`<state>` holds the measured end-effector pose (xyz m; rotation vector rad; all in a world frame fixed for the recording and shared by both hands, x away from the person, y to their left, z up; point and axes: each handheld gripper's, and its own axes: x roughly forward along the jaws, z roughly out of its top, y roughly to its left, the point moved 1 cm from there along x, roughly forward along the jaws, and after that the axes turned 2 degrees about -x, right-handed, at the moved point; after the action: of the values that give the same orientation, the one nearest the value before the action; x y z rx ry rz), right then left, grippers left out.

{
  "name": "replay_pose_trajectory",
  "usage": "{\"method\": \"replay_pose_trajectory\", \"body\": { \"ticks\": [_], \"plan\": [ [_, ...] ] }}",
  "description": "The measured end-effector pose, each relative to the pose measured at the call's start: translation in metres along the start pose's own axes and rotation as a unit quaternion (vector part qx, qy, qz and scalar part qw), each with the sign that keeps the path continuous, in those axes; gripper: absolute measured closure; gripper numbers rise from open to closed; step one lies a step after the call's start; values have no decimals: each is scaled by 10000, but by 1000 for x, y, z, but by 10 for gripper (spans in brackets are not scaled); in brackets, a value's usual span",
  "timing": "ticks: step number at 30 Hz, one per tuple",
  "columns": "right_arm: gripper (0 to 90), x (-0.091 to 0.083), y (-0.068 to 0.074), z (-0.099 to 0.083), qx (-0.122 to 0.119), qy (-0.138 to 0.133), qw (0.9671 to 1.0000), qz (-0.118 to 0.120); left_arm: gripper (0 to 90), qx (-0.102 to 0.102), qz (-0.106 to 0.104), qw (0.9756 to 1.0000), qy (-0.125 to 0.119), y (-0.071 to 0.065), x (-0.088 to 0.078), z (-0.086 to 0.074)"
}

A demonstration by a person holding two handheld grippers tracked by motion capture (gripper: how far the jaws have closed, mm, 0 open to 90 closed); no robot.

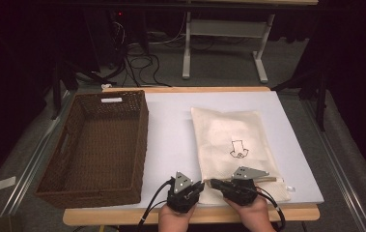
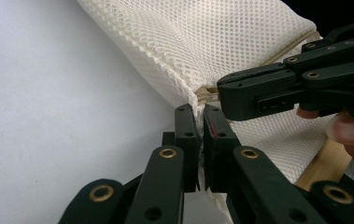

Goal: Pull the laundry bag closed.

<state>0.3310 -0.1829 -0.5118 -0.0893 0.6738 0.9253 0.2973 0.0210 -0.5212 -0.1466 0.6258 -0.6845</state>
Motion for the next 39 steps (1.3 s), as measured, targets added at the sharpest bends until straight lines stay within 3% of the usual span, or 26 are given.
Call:
{"method": "replay_pose_trajectory", "body": {
  "ticks": [3,18,23,26,28,30,34,36,39],
  "plan": [
    [886,1,-4,-2,67,-10,10000,-18,865,78,22,10000,-15,-1,0,0],
    [887,1,-3,-4,-113,95,9999,-60,866,79,-4,10000,60,0,0,1],
    [886,0,-3,-3,-19,102,9999,-55,859,40,-24,10000,-28,1,1,0],
    [886,0,-2,-2,-31,77,10000,-41,799,34,10,10000,36,2,3,0],
    [885,0,-1,-2,-32,71,10000,40,697,-70,-49,10000,43,5,4,2],
    [885,0,0,-1,-56,62,9999,56,674,-89,-68,9999,40,6,5,3],
    [885,0,1,-2,-21,53,9999,83,729,-185,-153,9997,53,8,6,3],
    [885,0,2,-1,-17,47,10000,84,813,-144,-142,9998,46,8,6,4],
    [885,1,3,-1,-62,53,9999,67,849,-118,-140,9998,25,6,5,4]
  ]
}}
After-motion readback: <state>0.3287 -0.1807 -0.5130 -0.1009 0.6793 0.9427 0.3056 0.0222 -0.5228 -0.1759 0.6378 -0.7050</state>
